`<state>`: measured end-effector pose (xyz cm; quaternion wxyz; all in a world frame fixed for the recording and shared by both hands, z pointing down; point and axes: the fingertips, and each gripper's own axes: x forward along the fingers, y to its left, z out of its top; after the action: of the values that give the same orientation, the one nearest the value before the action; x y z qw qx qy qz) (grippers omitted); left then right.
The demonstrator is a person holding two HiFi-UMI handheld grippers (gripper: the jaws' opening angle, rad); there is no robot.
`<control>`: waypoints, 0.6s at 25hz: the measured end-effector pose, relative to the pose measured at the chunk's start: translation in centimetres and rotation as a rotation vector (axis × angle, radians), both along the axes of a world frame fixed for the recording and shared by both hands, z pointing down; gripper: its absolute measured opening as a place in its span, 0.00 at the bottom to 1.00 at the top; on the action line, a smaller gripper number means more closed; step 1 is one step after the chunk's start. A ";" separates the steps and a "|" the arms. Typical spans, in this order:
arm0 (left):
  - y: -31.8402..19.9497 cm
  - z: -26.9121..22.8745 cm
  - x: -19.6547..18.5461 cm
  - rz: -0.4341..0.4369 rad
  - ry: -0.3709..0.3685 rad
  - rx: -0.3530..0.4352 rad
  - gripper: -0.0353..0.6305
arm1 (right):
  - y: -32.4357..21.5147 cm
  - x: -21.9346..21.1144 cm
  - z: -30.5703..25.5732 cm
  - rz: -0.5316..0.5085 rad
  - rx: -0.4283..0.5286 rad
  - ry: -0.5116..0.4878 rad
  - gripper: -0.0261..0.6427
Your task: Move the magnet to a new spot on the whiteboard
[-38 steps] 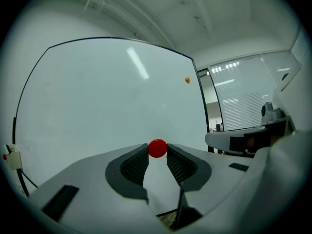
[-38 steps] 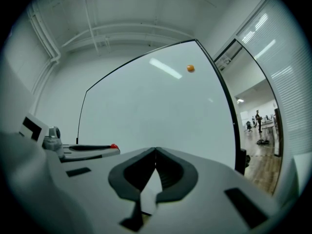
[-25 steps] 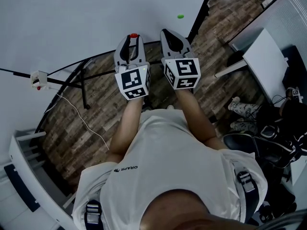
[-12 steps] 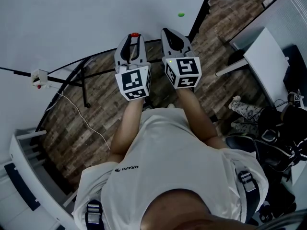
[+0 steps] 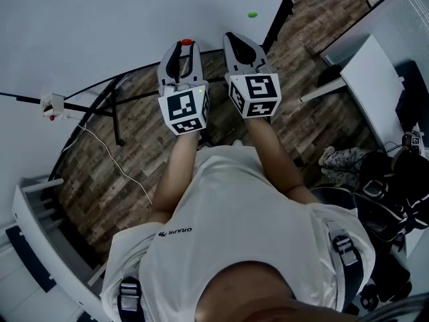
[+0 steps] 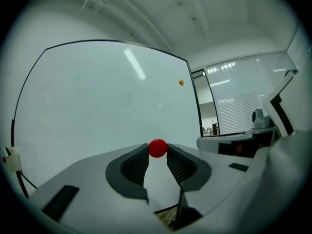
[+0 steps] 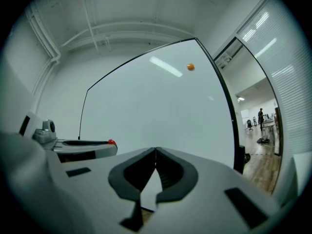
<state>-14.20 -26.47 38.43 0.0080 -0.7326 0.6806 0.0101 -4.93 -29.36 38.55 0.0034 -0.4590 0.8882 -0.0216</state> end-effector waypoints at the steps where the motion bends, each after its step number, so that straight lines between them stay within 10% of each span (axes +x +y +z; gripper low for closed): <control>1: 0.0 0.0 -0.1 0.000 0.002 0.000 0.23 | 0.0 0.0 0.0 -0.001 0.001 0.000 0.06; 15: 0.1 0.3 0.2 0.001 0.005 -0.004 0.23 | 0.3 0.1 -0.2 -0.004 0.004 -0.007 0.06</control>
<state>-13.98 -26.36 38.74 0.0047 -0.7330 0.6801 0.0106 -4.83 -29.03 38.37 0.0073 -0.4573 0.8891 -0.0211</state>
